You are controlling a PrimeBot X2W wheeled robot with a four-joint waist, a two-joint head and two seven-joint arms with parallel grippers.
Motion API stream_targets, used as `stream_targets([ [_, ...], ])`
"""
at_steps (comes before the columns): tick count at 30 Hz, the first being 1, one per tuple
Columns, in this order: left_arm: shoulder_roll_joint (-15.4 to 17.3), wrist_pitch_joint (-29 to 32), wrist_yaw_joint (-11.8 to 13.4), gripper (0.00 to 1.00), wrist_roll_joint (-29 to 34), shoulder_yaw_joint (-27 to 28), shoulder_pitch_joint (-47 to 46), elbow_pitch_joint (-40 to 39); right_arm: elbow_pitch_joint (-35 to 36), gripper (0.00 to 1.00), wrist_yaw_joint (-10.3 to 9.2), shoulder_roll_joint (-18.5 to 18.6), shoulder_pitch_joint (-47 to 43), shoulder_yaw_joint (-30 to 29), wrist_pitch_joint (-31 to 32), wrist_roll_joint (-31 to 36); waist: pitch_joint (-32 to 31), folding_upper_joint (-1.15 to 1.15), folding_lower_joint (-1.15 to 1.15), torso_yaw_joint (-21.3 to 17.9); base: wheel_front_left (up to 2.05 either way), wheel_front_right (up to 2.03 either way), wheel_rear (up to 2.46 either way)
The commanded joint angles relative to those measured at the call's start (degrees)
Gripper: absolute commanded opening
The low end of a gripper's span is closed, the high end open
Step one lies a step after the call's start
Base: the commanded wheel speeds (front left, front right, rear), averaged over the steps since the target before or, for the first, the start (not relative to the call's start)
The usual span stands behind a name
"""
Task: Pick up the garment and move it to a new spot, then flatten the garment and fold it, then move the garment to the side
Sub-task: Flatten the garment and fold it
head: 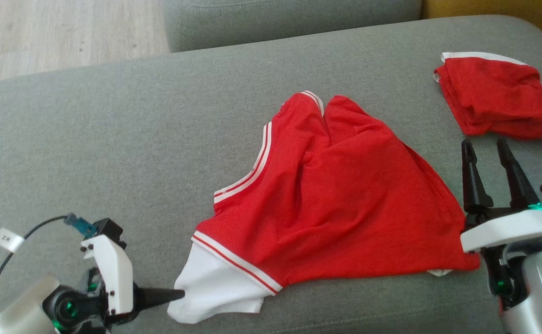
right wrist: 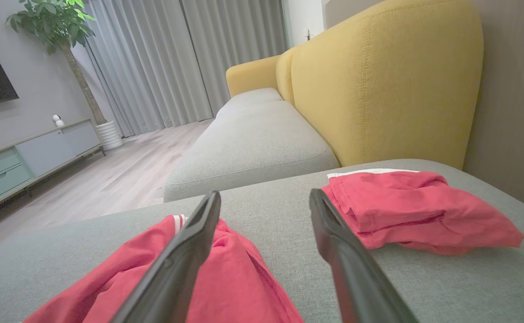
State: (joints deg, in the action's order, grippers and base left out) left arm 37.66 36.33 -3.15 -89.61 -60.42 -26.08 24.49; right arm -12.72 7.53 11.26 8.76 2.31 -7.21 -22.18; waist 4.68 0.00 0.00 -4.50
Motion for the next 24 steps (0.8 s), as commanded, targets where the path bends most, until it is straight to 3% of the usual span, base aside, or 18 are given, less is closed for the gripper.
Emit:
stream_targets([
  [1,2.1,-0.7,-0.3,1.00,0.6,2.8,-3.2,0.1,2.1,1.00,-0.04,1.0,1.2,1.0,-0.1,0.2,-0.1,0.00,0.00,0.0,0.00,0.00,0.00],
  [7,4.2,-5.2,-1.9,1.00,7.7,2.9,-7.8,-1.9,2.3,1.00,-0.04,0.6,0.6,0.8,-0.3,0.5,-1.1,0.00,0.00,0.0,0.00,0.00,0.00],
  [12,3.7,-11.8,-2.5,1.00,13.8,3.7,-11.4,-5.5,2.5,1.00,-0.04,0.4,0.4,0.9,-0.4,0.6,-1.6,0.00,0.00,-0.4,0.00,0.00,0.00],
  [17,0.9,-18.0,-2.6,1.00,21.8,2.8,-15.2,-6.9,3.1,1.00,-0.04,0.3,0.9,1.6,-0.5,0.4,-0.6,0.00,0.00,-2.0,0.00,0.00,0.00],
  [24,-3.6,-14.8,-2.8,1.00,27.6,-1.8,-19.9,1.2,3.5,1.00,-0.04,0.5,2.7,2.7,-0.8,-0.3,2.7,0.00,0.00,-5.8,0.00,0.00,0.00],
])
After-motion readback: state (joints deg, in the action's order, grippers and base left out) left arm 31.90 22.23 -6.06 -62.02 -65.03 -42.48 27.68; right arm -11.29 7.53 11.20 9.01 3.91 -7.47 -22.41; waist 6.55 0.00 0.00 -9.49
